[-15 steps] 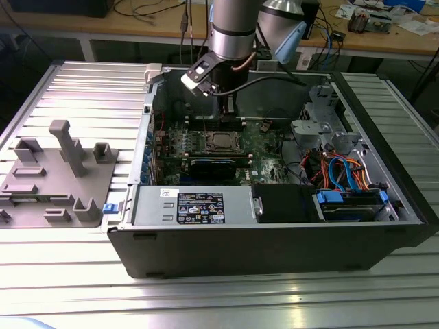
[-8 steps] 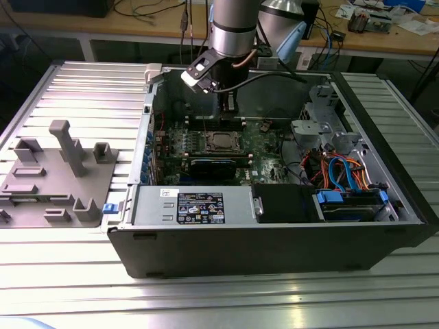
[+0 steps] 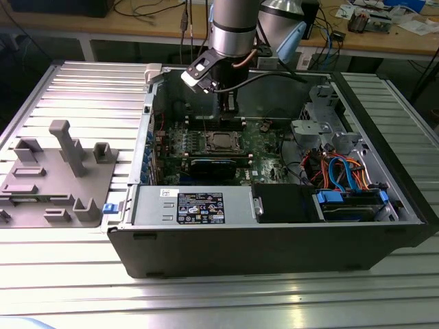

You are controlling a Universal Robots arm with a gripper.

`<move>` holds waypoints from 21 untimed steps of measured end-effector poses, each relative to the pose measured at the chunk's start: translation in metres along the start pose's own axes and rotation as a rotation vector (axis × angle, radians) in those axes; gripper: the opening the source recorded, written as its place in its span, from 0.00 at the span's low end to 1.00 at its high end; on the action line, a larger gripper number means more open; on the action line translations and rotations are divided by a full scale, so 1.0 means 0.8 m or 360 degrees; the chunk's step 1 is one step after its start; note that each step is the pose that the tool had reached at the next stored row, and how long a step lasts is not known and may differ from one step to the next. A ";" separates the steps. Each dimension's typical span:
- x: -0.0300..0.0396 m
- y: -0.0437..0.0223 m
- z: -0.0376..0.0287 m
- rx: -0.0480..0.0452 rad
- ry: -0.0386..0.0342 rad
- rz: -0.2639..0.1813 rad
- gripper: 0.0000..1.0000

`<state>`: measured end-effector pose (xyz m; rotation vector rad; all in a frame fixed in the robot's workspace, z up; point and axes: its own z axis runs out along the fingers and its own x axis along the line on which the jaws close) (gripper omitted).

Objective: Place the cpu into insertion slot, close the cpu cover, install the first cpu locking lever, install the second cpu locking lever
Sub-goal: 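Install the first cpu locking lever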

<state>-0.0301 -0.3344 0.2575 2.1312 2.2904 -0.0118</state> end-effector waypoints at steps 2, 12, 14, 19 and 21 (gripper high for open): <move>0.0000 0.0000 0.0001 -0.0001 0.0000 -0.0053 0.11; 0.0000 0.0000 0.0000 -0.0006 0.0001 -0.0383 0.11; 0.0000 0.0000 0.0000 -0.0006 0.0001 -0.0429 0.11; 0.0000 0.0000 0.0000 -0.0009 0.0002 -0.0582 0.11; 0.0000 0.0000 0.0000 -0.0009 0.0002 -0.0643 0.11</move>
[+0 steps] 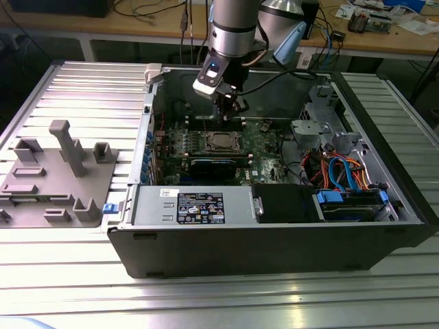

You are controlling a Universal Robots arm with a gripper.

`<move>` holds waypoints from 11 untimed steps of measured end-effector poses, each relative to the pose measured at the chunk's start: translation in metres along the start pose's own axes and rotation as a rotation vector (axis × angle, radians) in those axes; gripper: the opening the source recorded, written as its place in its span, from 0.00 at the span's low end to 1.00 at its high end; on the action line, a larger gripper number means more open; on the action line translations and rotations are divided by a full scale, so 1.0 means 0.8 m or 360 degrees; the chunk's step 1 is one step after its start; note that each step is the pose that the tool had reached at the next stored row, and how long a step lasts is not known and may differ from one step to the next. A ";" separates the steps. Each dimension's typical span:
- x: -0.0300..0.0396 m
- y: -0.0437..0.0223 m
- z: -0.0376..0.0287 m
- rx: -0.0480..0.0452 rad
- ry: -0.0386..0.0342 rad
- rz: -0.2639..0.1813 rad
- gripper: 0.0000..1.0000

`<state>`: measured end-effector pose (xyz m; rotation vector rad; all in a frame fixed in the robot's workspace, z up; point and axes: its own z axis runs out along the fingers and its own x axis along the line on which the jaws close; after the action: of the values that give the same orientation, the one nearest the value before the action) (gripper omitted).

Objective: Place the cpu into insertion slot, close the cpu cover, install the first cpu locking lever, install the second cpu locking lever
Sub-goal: 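Install the first cpu locking lever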

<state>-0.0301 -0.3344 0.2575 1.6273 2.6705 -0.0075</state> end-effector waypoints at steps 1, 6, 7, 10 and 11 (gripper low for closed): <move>0.0000 0.0000 0.0000 -0.0001 0.0000 -0.0046 0.11; 0.0000 0.0000 0.0001 -0.0003 0.0001 -0.0193 0.11; 0.0000 0.0000 0.0001 -0.0003 0.0001 -0.0223 0.11; 0.0000 0.0000 0.0001 -0.0005 0.0001 -0.0334 0.11; 0.0000 0.0000 0.0001 -0.0005 0.0001 -0.0361 0.11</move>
<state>-0.0301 -0.3344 0.2574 1.3146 2.8371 -0.0049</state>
